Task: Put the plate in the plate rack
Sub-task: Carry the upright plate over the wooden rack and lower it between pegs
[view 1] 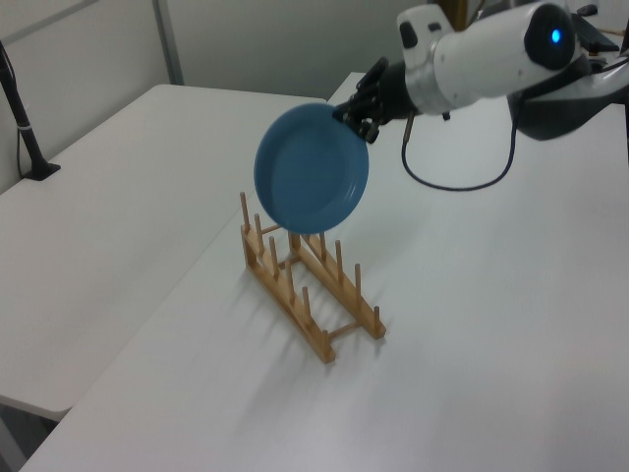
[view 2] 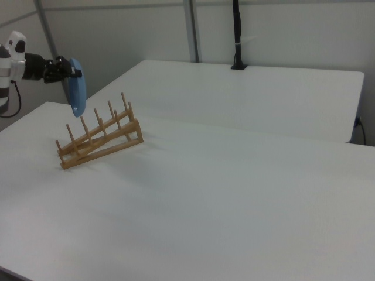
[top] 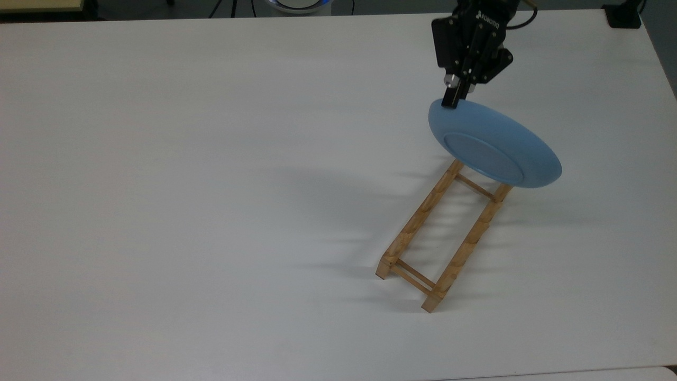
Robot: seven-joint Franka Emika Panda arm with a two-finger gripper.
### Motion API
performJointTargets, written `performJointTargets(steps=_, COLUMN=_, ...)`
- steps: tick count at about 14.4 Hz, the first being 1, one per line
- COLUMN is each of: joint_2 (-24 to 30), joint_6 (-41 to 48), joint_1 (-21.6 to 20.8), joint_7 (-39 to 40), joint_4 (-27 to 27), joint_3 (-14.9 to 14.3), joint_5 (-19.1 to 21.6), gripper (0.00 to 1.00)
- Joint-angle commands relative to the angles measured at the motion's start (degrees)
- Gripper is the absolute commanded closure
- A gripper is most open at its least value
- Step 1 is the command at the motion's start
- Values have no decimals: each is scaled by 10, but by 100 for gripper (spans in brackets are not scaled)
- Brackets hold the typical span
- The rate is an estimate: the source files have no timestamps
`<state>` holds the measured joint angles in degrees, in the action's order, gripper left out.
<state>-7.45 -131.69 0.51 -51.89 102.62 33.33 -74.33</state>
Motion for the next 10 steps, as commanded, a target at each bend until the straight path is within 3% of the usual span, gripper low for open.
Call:
performJointTargets(steps=1, joint_2=-12, joint_6=17, joint_1=-6, joint_7=-11, joint_4=-1, joint_3=-1, joint_5=-41, gripper=100)
performJointTargets(steps=10, joint_2=-44, joint_6=47, joint_1=-6, joint_7=-13, joint_4=-5, joint_3=-1, joint_5=-100, gripper=100)
